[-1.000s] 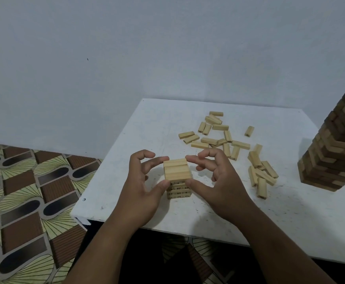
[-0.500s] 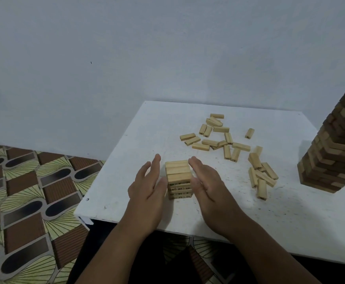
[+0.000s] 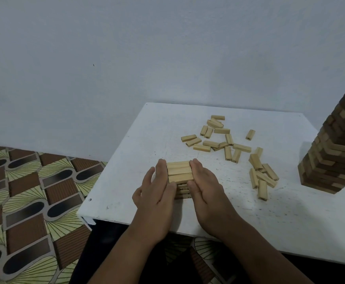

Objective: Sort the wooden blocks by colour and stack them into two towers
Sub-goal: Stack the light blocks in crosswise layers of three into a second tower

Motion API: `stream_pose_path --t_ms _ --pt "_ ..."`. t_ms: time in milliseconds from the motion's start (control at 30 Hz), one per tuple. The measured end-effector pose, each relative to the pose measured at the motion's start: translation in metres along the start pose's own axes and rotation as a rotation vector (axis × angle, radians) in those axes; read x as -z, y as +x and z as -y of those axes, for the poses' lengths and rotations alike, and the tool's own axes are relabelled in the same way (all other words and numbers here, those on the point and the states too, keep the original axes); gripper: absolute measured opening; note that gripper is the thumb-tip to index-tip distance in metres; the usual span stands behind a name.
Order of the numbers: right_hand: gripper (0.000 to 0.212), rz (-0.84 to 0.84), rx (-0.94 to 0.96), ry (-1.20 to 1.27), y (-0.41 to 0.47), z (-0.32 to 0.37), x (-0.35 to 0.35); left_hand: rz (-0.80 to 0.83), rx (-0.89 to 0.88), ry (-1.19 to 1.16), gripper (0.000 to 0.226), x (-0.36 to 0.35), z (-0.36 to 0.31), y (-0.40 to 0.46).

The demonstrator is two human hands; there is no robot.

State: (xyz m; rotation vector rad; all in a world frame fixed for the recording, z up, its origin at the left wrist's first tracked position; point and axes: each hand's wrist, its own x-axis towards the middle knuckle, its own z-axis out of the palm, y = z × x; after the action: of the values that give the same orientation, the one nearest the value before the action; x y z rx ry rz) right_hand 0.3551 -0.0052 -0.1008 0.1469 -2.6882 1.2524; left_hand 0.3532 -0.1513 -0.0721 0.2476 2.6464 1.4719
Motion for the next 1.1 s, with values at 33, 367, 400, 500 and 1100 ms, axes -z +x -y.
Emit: stream_pose_path --t_ms 33,367,400,500,1100 --pt "0.06 -0.002 -0.004 0.011 0.0 0.0 -0.001 -0.012 -0.004 0.006 0.049 0.0 0.0 0.0" --pt "0.06 -0.016 -0.004 0.022 0.001 -0.002 -0.003 -0.031 -0.019 0.148 0.053 -0.002 0.013 0.005" --pt "0.06 -0.017 -0.004 0.022 0.0 -0.003 -0.003 -0.034 -0.025 0.171 0.053 -0.003 0.013 0.006" --pt "0.059 -0.017 -0.004 0.018 0.0 -0.003 -0.003 -0.05 -0.033 0.204 0.054 -0.003 0.012 0.005" --pt "0.06 0.007 -0.016 0.016 0.0 -0.004 -0.001 -0.06 -0.054 0.233 0.053 -0.003 0.013 0.004"
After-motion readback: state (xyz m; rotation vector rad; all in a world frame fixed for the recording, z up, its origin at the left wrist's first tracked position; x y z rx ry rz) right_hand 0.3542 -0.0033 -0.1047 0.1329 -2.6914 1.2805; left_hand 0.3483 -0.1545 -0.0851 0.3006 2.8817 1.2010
